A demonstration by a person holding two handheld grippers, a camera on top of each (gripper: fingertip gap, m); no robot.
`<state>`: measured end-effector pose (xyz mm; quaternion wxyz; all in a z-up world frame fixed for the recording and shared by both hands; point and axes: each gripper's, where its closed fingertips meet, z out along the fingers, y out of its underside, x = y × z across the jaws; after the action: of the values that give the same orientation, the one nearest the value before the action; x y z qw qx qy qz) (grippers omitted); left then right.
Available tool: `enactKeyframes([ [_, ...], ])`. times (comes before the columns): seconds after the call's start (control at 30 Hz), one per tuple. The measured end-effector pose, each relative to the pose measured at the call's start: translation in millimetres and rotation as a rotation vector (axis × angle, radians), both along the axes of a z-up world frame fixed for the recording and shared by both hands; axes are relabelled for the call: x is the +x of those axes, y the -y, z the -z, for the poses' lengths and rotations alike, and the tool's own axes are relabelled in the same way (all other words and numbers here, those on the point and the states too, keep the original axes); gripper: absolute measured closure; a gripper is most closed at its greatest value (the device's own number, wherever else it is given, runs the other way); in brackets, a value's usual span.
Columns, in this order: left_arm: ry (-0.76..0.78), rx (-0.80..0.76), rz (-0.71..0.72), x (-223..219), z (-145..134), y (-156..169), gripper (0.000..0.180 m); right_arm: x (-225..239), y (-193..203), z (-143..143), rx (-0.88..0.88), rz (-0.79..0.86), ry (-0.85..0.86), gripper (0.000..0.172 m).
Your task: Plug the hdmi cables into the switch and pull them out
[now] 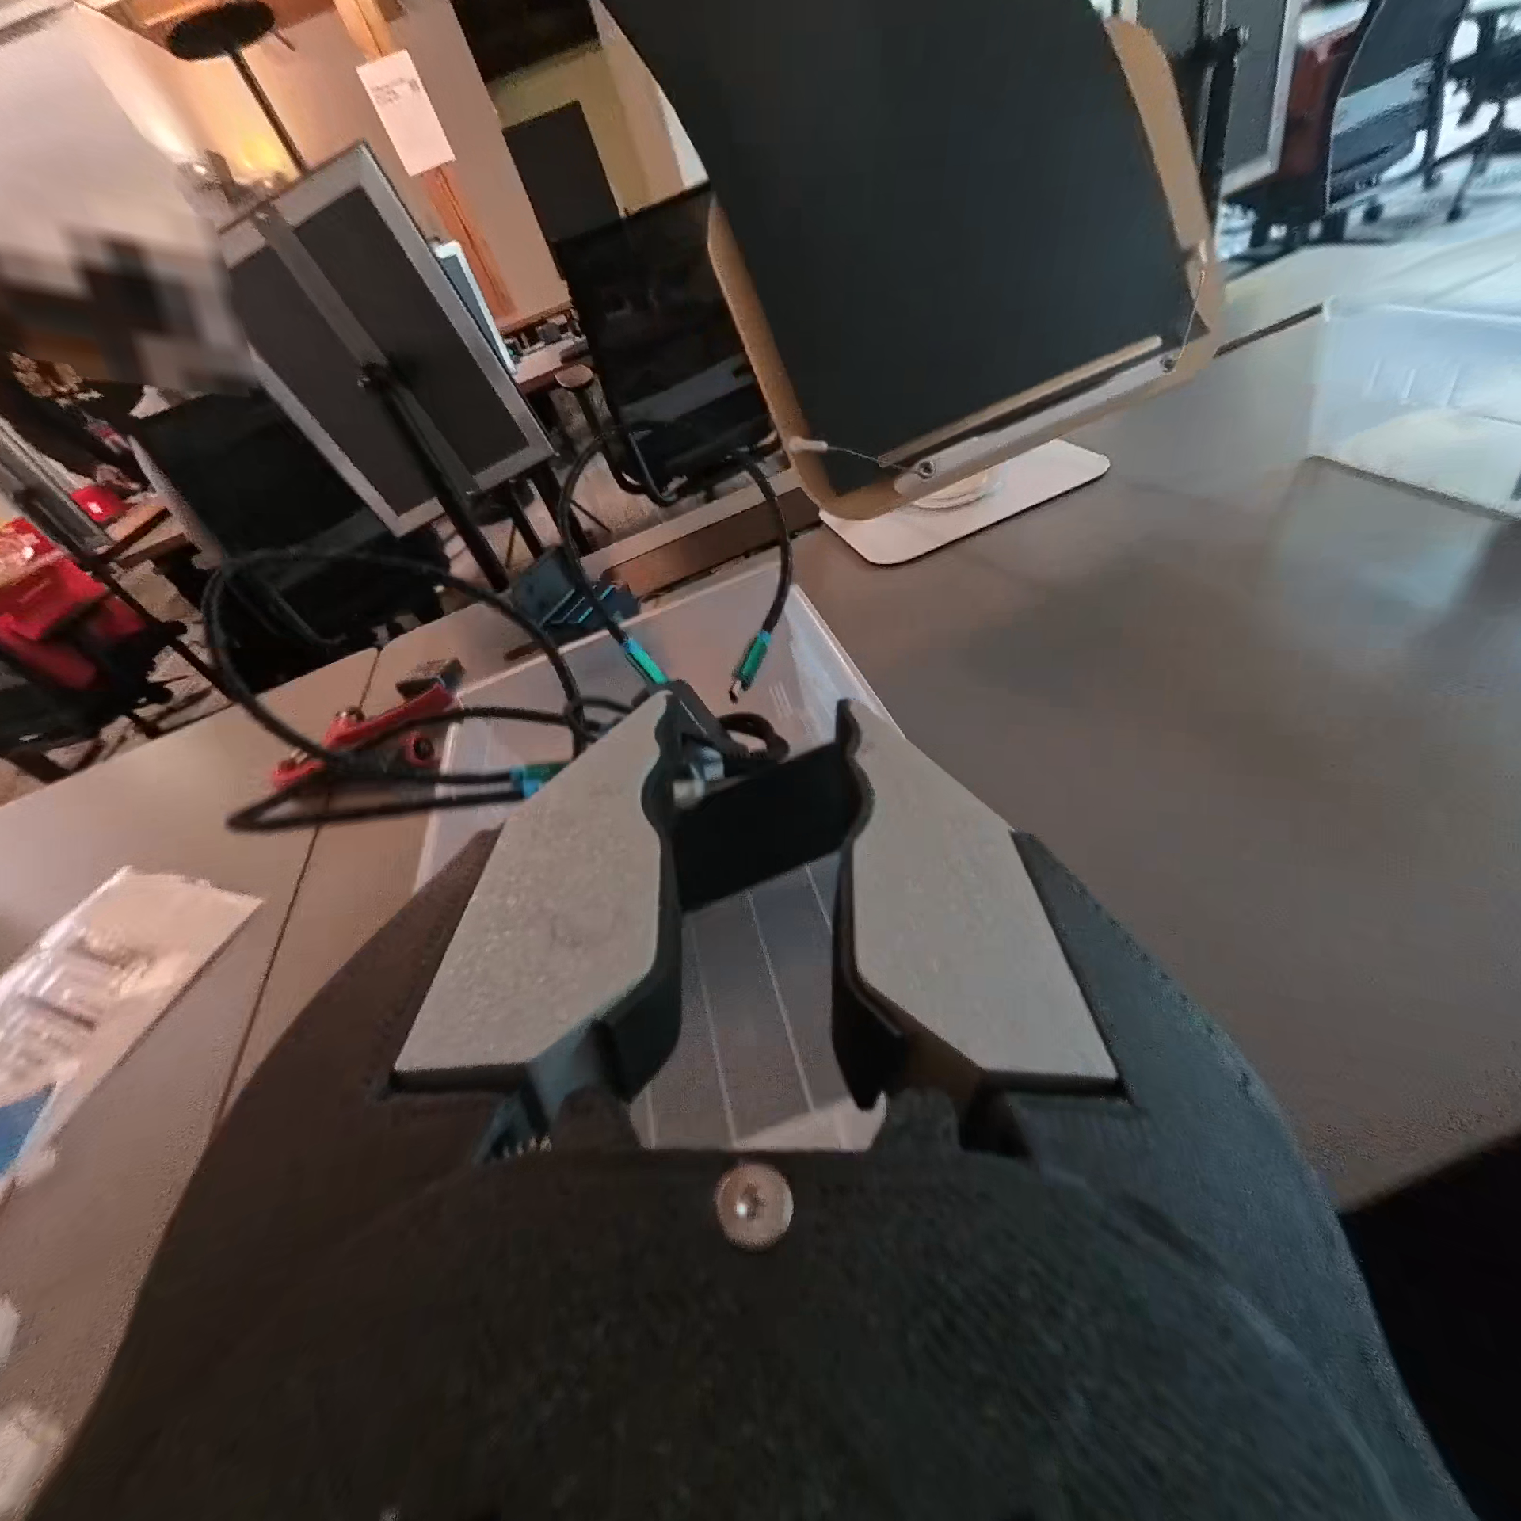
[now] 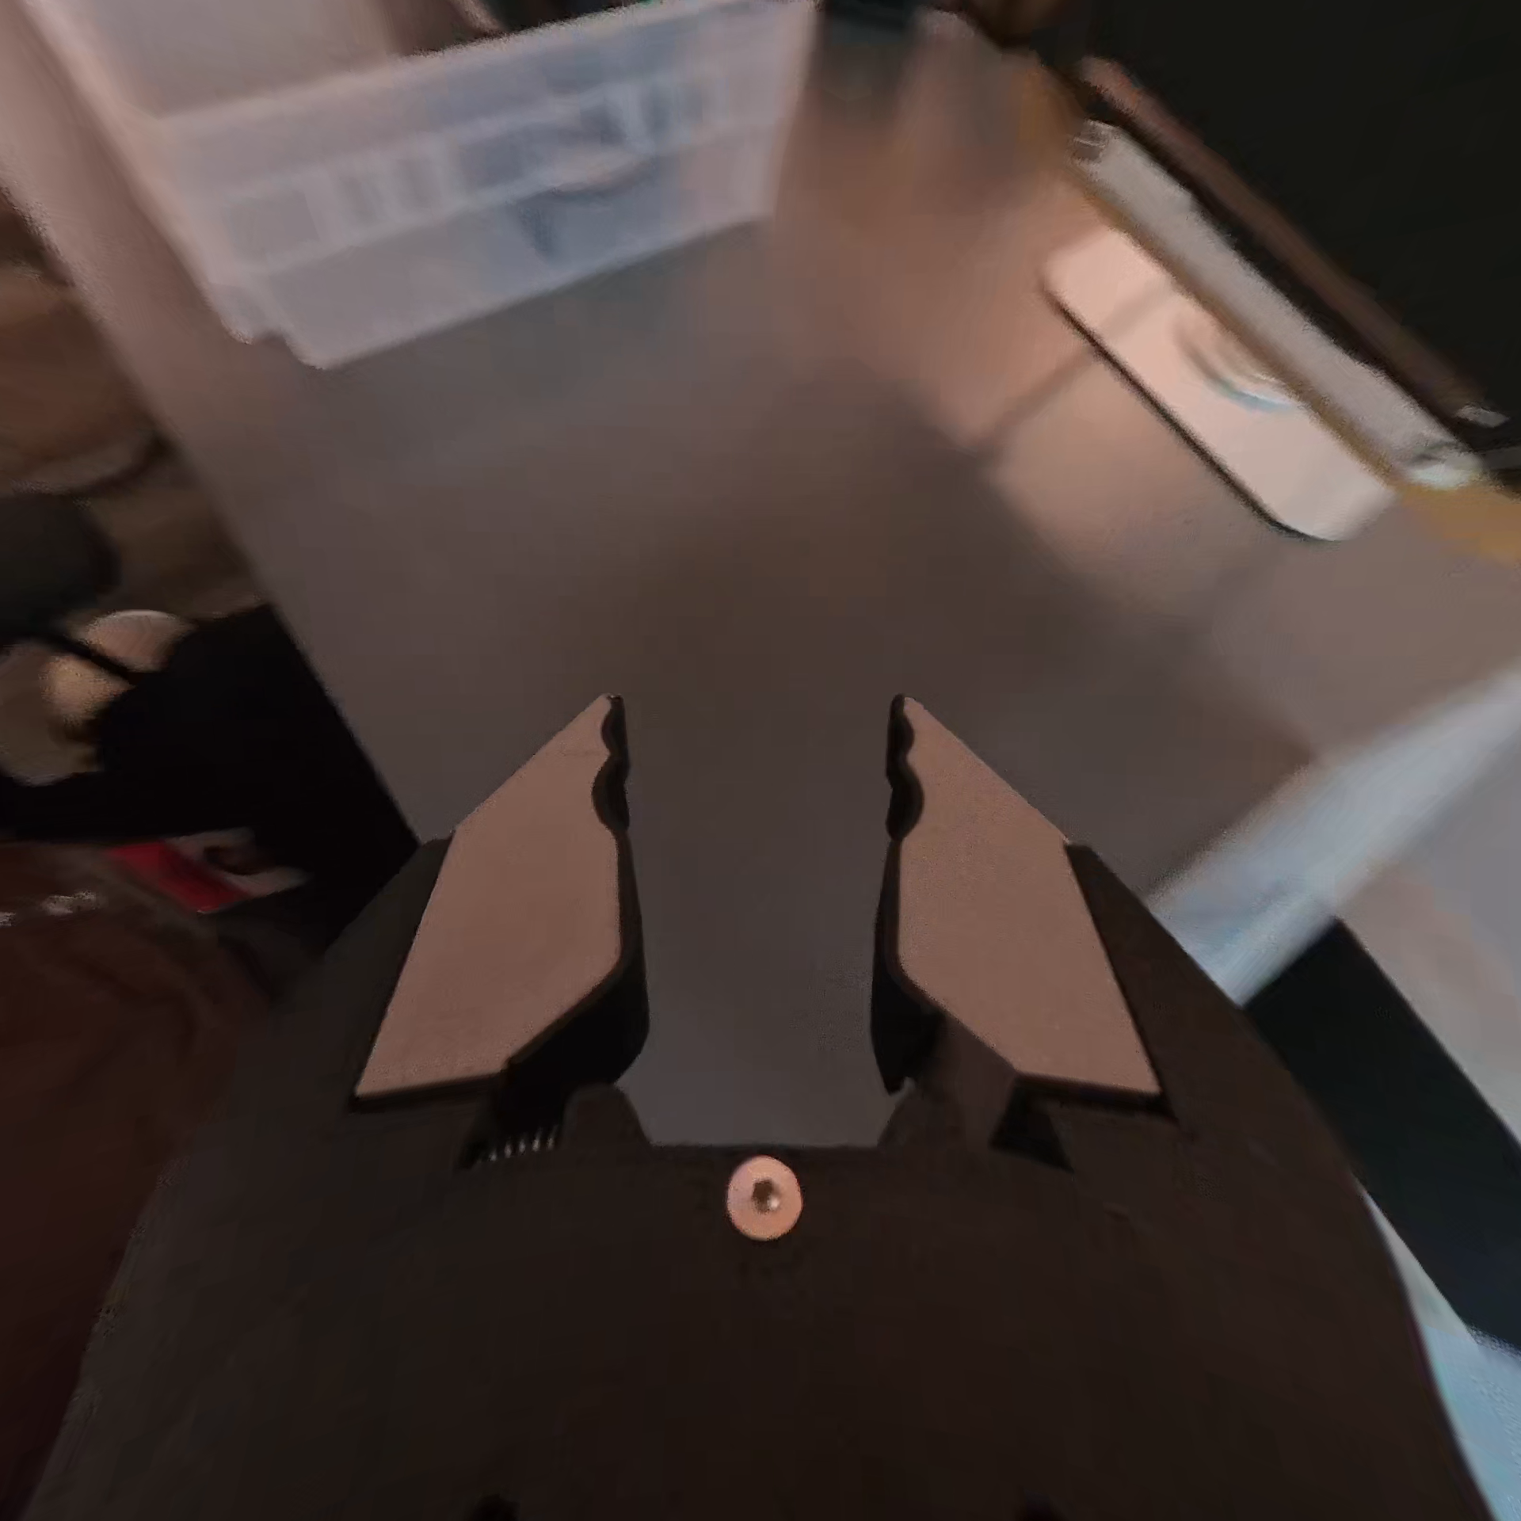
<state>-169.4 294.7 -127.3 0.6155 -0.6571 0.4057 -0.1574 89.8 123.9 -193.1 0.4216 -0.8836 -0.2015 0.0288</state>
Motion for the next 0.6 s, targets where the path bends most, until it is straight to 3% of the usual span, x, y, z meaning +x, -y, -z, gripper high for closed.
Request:
enactKeyframes([
  [0.13, -0.200, -0.153, 0.045, 46.4, 9.4, -71.0, 0.135, -34.4, -58.7, 33.6, -0.003, -0.122, -0.069, 0.110],
  [0.27, -0.421, -0.407, -0.013, 75.6, 53.8, -148.9, 0.132, -24.1, -118.9, 59.2, 0.089, -0.101, 0.024, 0.119],
  [0.37, -0.560, -0.518, -0.115, 72.0, 89.0, -190.7, 0.136, -29.4, -135.2, 75.9, 0.138, -0.132, -0.040, 0.129],
  [0.43, -0.631, -0.549, -0.156, 64.5, 103.5, -207.7, 0.139, -33.4, -130.7, 87.4, 0.075, -0.150, -0.010, 0.125],
  [0.5, -0.634, -0.607, -0.129, 66.7, 112.5, -210.2, 0.138, -34.9, -128.8, 87.9, 0.131, -0.162, 0.058, 0.132],
  [0.6, -0.593, -0.703, -0.051, 76.5, 121.9, -203.6, 0.159, -44.9, -125.0, 88.0, 0.124, -0.189, 0.055, 0.131],
])
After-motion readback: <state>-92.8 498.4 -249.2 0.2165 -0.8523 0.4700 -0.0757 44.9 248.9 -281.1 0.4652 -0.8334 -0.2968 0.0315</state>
